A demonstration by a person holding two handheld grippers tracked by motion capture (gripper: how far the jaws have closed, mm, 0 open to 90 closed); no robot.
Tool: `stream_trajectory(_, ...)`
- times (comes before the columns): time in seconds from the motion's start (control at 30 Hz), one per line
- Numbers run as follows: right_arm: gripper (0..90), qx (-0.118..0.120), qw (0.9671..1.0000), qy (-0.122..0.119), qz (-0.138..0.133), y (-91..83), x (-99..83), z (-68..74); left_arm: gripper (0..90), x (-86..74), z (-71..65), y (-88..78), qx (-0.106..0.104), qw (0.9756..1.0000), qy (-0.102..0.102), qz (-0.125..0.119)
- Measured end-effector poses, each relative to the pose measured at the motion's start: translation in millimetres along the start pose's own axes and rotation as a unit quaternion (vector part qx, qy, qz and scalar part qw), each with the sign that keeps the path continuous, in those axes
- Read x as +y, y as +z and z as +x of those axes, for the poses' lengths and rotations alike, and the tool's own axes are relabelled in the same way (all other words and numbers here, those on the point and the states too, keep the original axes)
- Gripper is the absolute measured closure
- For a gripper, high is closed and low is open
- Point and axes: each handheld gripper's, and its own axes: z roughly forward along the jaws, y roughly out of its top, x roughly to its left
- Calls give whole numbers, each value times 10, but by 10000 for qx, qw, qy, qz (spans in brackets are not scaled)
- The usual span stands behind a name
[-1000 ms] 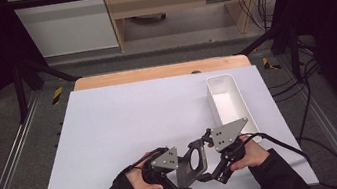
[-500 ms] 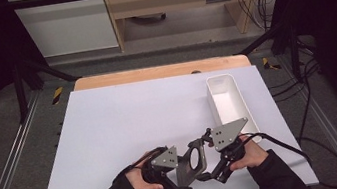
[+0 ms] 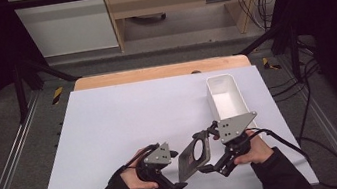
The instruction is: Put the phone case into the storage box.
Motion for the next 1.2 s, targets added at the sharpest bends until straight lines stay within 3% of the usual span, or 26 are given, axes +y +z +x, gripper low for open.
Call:
stream_trajectory(0.33, 121, -443, 9989, 110, -107, -176, 49, -44, 12, -138, 58, -264, 481, 9975, -340, -400)
stream_trajectory(0.5, 121, -682, 9973, 246, -84, -238, 57, -63, 4, -244, 93, -402, 871, 9925, -567, -644)
stream_trajectory(0.73, 121, -1064, 9931, 406, -262, -359, 102, -86, 4, -408, 147, -614, 1479, 9784, -981, -1058)
stream_trajectory(0.8, 121, -1260, 9906, 442, -304, -396, 113, -85, 4, -482, 159, -692, 1758, 9703, -1130, -1217)
stream_trajectory(0.9, 120, -1447, 9872, 538, -406, -447, 126, -85, 5, -577, 173, -793, 1932, 9601, -1388, -1470)
stream_trajectory(1.03, 120, -1648, 9830, 675, -453, -507, 154, -99, 5, -697, 173, -942, 2240, 9473, -1564, -1675)
stream_trajectory(1.2, 120, -1978, 9758, 780, -506, -580, 217, -118, 5, -822, 168, -1070, 2549, 9358, -1686, -1757)
